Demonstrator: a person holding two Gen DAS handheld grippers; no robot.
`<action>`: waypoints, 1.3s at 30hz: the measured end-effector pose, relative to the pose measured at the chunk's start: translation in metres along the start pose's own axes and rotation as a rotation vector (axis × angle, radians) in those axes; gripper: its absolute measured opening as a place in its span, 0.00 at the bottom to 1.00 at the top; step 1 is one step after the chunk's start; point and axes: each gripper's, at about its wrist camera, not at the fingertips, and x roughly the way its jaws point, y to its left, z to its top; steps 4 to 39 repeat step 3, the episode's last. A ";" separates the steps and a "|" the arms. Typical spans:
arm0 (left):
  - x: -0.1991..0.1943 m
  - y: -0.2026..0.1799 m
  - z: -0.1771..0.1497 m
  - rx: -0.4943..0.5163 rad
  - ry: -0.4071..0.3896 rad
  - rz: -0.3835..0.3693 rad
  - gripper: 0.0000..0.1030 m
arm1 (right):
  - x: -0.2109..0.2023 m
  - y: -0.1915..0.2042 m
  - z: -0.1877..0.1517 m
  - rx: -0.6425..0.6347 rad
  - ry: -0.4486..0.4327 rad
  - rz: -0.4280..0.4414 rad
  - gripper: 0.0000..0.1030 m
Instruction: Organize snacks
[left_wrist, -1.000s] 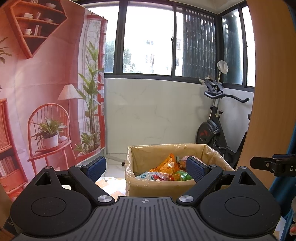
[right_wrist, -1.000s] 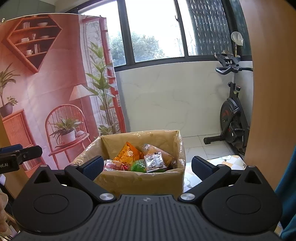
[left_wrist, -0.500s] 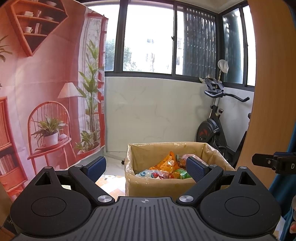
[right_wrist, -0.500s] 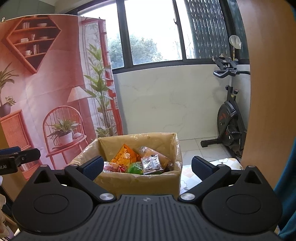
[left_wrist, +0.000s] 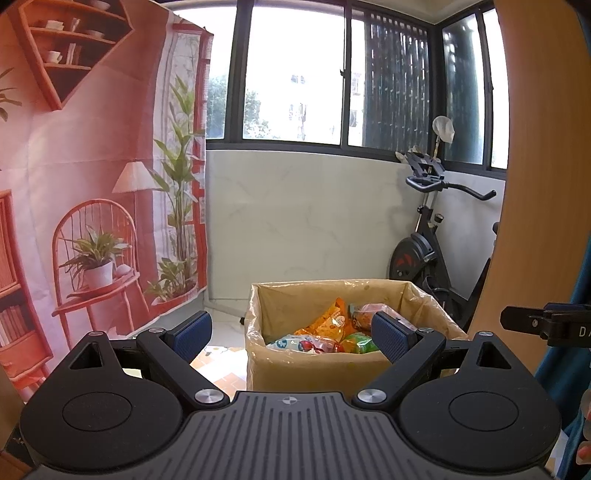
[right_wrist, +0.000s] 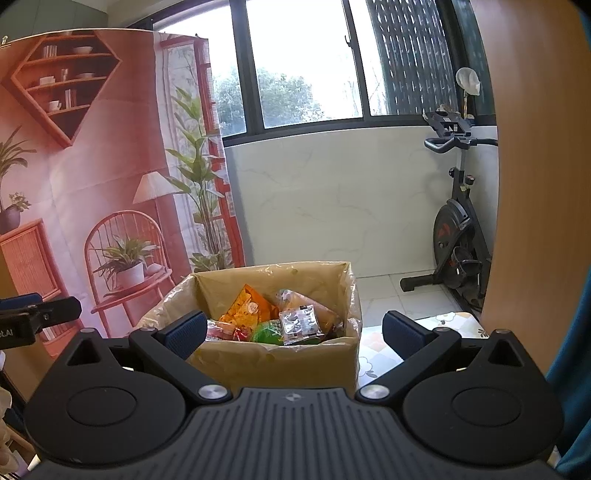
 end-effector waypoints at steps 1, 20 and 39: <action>0.000 0.000 0.000 0.000 0.001 0.000 0.92 | 0.000 0.000 0.000 0.000 0.000 0.001 1.00; 0.000 0.001 0.000 -0.003 0.003 -0.001 0.92 | 0.000 0.000 0.000 -0.002 0.002 0.002 1.00; 0.000 0.001 0.000 -0.003 0.003 -0.001 0.92 | 0.000 0.000 0.000 -0.002 0.002 0.002 1.00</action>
